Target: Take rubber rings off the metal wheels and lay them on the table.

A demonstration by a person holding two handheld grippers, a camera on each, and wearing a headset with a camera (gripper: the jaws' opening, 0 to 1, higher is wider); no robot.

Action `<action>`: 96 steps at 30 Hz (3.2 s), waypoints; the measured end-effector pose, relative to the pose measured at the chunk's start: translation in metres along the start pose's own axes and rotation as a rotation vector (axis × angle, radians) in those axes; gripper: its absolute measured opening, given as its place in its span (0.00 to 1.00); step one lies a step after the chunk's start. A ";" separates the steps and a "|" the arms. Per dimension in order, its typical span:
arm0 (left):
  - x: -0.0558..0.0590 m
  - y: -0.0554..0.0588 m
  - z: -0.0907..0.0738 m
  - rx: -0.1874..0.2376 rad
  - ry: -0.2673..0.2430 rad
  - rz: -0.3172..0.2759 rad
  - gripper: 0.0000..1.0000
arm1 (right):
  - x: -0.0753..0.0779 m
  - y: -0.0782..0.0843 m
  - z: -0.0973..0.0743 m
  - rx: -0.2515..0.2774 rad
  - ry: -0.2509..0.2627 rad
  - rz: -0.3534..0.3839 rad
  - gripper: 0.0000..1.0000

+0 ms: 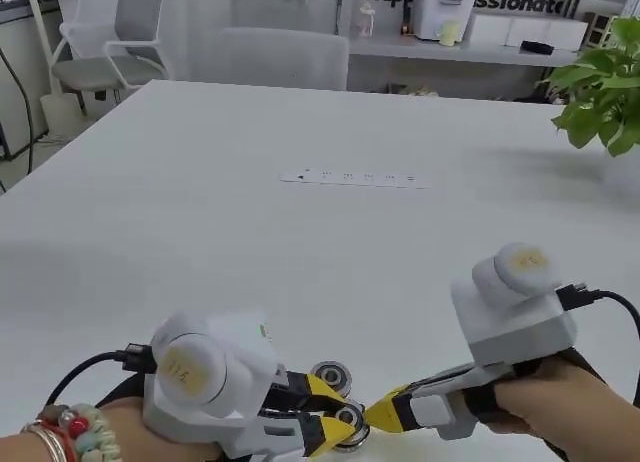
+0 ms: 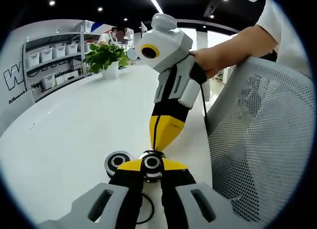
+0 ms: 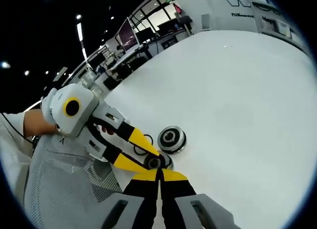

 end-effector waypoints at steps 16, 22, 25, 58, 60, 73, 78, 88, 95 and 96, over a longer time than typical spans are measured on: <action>0.001 0.000 0.000 0.000 0.002 0.000 0.08 | -0.008 -0.003 -0.001 0.024 -0.038 -0.021 0.00; 0.000 -0.001 0.001 0.002 -0.001 -0.002 0.08 | -0.021 -0.013 0.000 0.062 -0.066 -0.050 0.00; 0.001 -0.001 0.001 0.001 -0.001 -0.002 0.08 | -0.017 -0.012 0.000 0.061 -0.075 -0.012 0.00; 0.003 -0.023 -0.022 -0.018 0.051 0.005 0.29 | -0.002 -0.003 -0.002 0.036 0.000 0.027 0.00; 0.004 -0.024 -0.022 -0.019 0.052 0.020 0.38 | -0.001 -0.003 -0.003 0.039 0.003 0.026 0.00; 0.000 -0.048 -0.052 0.026 0.032 0.033 0.67 | -0.002 -0.009 -0.013 0.066 0.019 -0.006 0.00; -0.010 -0.052 -0.067 0.035 0.005 0.007 0.72 | -0.004 -0.011 -0.017 0.080 0.015 -0.010 0.00; -0.019 -0.043 -0.112 -0.001 -0.064 0.065 0.82 | -0.003 -0.017 -0.025 0.134 0.004 0.011 0.00; -0.015 -0.031 -0.133 0.013 -0.101 0.018 0.87 | -0.002 -0.019 -0.028 0.155 -0.001 0.022 0.00; -0.015 -0.029 -0.136 0.017 -0.110 0.003 0.87 | -0.001 -0.019 -0.028 0.158 -0.003 0.024 0.00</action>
Point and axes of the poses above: the centre of the closed fingertips' face, and the gripper's own axes: z roughly forward along the fingers, x roughly to its right, y roughly out of its underside, the point moved 3 cm from there along -z, roughly backward along the fingers, and after that the axes turned 9 degrees about -x, right-handed, at the moved point
